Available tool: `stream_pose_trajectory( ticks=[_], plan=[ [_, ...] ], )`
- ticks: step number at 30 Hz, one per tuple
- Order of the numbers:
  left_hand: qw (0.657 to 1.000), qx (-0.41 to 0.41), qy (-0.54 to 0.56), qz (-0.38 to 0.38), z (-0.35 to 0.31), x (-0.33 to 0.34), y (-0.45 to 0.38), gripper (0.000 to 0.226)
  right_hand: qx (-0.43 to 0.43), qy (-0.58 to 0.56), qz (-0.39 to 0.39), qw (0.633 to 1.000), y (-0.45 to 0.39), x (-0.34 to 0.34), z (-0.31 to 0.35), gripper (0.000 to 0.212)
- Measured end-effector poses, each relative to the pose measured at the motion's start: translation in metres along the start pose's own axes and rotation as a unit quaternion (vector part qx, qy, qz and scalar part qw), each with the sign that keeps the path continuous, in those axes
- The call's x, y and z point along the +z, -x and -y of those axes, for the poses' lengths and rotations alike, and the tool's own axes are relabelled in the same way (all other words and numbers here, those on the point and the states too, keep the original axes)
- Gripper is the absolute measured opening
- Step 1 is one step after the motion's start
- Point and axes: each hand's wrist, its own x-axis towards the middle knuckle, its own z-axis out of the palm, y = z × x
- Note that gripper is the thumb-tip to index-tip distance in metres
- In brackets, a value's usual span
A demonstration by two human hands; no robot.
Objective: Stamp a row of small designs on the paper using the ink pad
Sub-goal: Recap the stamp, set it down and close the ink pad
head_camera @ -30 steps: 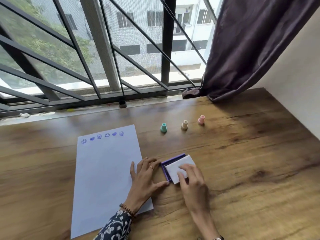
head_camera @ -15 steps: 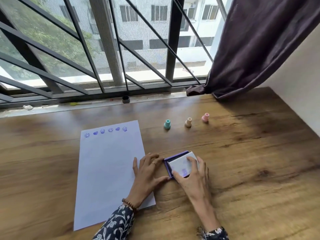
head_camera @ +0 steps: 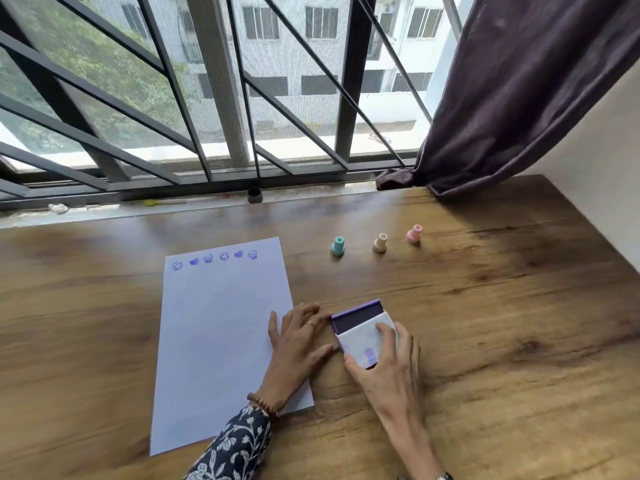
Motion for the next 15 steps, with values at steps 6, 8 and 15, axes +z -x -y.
stream_pose_trajectory(
  ticks=[6,8,15],
  plan=[
    [1.000,-0.008,0.006,0.005,0.0011,0.0003,0.0007,0.037,0.011,0.000,0.003,1.000,0.0020,-0.0008,0.0011,0.070],
    [1.000,-0.008,0.004,0.007,0.0008,0.0000,0.0007,0.037,0.018,-0.006,-0.002,1.000,0.0002,-0.0010,0.0001,0.069],
    [0.999,-0.012,-0.022,0.028,-0.0022,-0.0026,0.0008,0.041,0.023,-0.016,-0.006,1.000,-0.0022,-0.0029,-0.0050,0.068]
  ],
)
